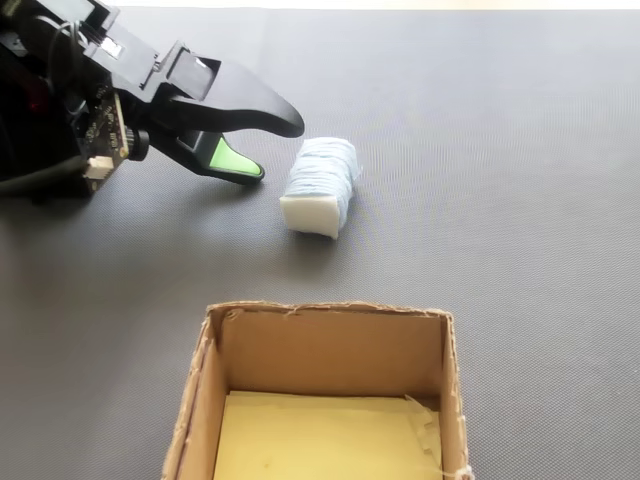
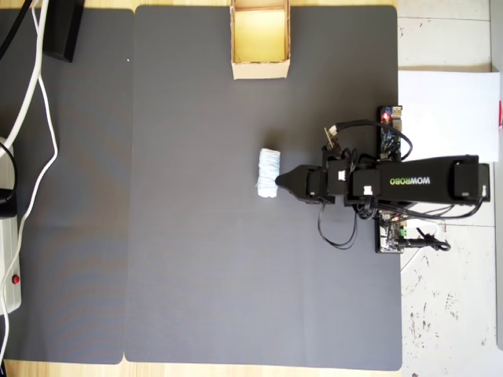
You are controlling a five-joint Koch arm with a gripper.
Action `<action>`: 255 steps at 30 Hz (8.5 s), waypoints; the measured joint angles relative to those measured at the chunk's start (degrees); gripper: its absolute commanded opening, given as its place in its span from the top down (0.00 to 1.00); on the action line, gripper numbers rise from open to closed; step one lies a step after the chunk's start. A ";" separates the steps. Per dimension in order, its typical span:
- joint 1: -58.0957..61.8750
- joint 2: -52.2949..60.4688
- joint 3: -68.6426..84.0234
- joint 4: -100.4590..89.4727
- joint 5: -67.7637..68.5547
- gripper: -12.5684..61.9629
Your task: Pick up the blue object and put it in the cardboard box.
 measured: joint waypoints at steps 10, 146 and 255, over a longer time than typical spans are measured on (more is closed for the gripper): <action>0.00 0.00 0.00 0.00 0.00 0.37; 6.15 -21.27 -37.62 38.41 4.39 0.39; 46.14 -40.52 -64.86 7.21 -0.70 0.44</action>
